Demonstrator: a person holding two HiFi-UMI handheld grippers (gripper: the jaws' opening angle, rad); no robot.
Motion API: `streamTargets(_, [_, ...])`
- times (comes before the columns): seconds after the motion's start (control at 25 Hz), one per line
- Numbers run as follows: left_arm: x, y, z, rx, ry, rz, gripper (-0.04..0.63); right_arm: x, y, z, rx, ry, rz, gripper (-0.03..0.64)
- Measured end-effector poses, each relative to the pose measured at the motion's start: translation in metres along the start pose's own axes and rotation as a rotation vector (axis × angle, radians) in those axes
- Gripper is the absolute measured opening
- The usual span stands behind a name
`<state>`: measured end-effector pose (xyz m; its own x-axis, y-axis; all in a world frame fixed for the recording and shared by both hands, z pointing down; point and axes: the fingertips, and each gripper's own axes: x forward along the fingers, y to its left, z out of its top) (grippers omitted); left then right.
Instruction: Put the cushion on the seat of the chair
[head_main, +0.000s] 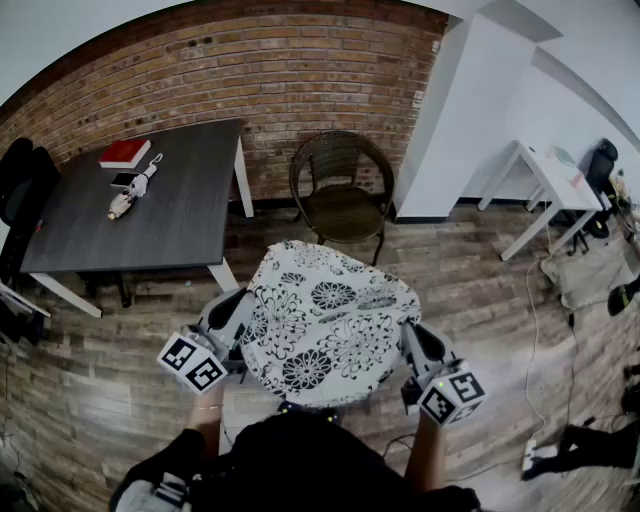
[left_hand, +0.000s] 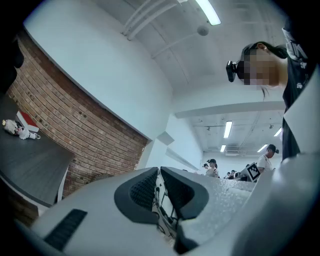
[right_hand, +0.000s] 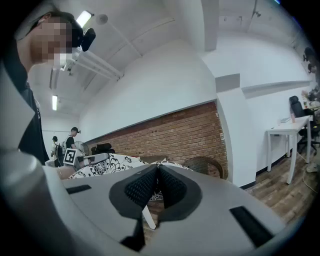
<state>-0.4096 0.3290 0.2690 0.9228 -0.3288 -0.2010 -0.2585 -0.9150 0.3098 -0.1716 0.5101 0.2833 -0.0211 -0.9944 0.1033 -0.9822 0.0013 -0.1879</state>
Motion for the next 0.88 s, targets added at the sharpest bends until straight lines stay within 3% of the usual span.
streamTargets(0.88, [-0.002,-0.018,-0.002,0.041,0.056,0.02,0.017,-0.013,-0.008,-0.015,0.102,-0.026,0.024,0.008])
